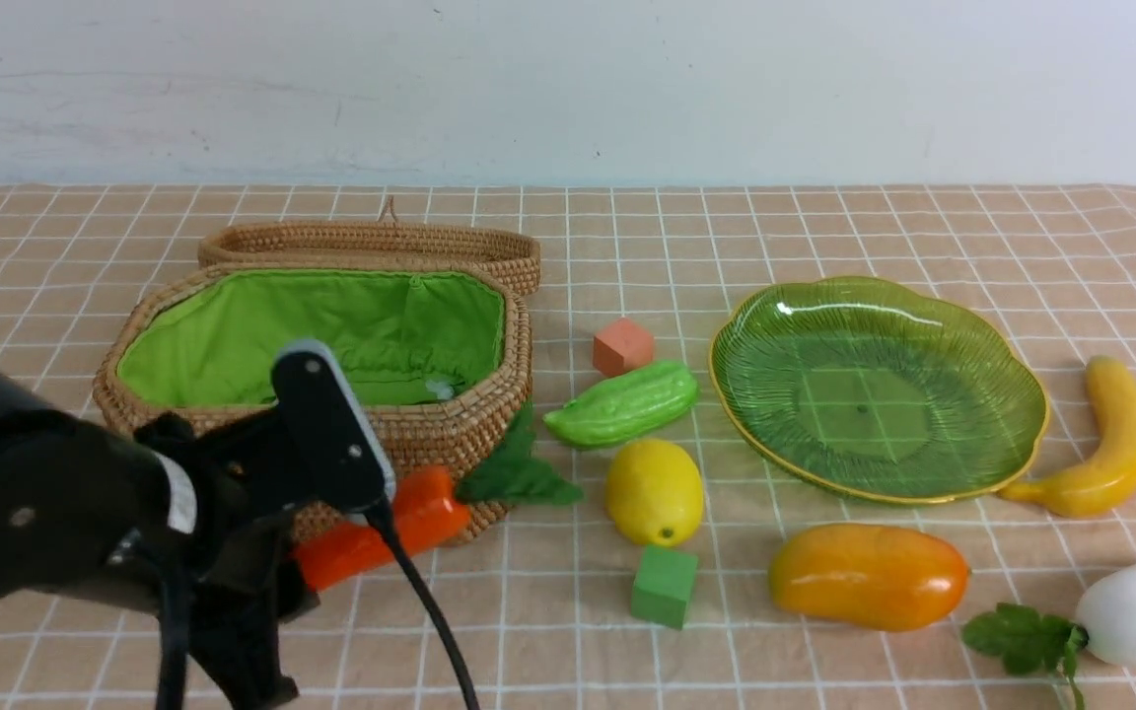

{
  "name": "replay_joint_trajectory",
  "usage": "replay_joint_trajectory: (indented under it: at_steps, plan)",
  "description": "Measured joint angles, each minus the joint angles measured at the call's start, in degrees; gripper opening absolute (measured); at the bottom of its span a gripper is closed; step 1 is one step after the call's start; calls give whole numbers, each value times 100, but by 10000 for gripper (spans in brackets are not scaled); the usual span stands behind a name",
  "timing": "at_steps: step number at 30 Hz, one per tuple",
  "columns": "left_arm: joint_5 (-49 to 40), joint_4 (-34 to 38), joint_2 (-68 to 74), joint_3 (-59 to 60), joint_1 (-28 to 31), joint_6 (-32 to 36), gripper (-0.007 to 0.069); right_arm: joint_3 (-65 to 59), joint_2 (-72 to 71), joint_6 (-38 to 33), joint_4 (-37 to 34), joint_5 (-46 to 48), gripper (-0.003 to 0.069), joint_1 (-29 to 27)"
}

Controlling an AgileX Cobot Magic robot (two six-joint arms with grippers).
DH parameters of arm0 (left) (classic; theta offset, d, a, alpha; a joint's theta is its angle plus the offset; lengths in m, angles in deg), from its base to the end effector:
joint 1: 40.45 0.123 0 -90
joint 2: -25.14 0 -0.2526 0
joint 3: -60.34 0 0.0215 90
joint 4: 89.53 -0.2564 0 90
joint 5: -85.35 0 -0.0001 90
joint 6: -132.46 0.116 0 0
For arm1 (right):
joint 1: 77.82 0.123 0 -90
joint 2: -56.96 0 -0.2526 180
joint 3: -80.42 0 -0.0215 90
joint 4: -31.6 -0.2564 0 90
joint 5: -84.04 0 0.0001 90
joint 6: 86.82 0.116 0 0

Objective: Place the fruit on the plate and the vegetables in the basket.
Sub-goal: Use the left arm to grab a carrot and put it into the left basket

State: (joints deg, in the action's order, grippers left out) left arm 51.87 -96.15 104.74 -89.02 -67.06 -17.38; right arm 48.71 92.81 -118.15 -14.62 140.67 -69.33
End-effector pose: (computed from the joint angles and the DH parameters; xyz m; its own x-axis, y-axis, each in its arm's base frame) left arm 0.2457 -0.1148 0.2098 -0.3430 0.8230 -0.4528 0.7551 0.5283 0.3882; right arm 0.0970 0.0852 0.3510 -0.3846 -0.0782 -0.9198 -0.6728 0.7059 0.2214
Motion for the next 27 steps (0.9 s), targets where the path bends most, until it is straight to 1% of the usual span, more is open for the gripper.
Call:
replay_joint_trajectory:
  at_steps: [2, 6, 8, 9, 10, 11, 13, 16, 18, 19, 20, 22, 23, 25, 27]
  plan:
    - [69, -125, -343, -141, 0, 100, 229, 0, 0, 0, 0, -221, 241, 0]
    - [498, -767, -535, -742, 166, 115, 229, 0, 0, -17, -46, -988, 241, 0]
    - [572, -998, -216, -1157, 395, -5, 229, 0, 0, -17, -71, -1387, 241, 0]
    - [571, -1011, -174, -1195, 418, -35, 229, 0, 0, -17, -71, -1413, 241, 0]
    - [576, -1073, 271, -1537, 614, -167, 229, 0, 0, -17, -91, -1578, 241, 0]
    - [576, -1080, 326, -1575, 614, -188, 229, 0, 0, -17, -91, -1584, 241, 0]
    - [555, -1104, 989, -1994, 841, -371, 229, 0, 0, -17, -93, -1593, 241, 0]
    - [418, -1207, 1593, -2304, 932, -465, 230, 0, 0, -17, -98, -1494, 241, 0]
    - [304, -1301, 1766, -2349, 931, -466, 258, 0, 0, -17, -105, -1429, 241, 0]
    - [96, -1372, 1869, -2354, 924, -466, 314, 0, 0, -17, -105, -1337, 241, 0]
    - [96, -1372, 1872, -2354, 924, -466, 323, 0, 0, -17, -105, -1337, 241, 0]
    - [-175, -1447, 1862, -2360, 911, -445, 457, 0, 0, -17, -105, -1286, 241, 0]
    - [-201, -1458, 1856, -2366, 911, -440, 473, 0, 0, -17, -105, -1286, 241, 0]
    - [-258, -1497, 1844, -2373, 911, -433, 540, 0, 0, -17, -105, -1291, 241, 0]
    - [-297, -1469, 1799, -2373, 911, -491, 575, 0, 0, -17, -105, -1291, 242, 0]
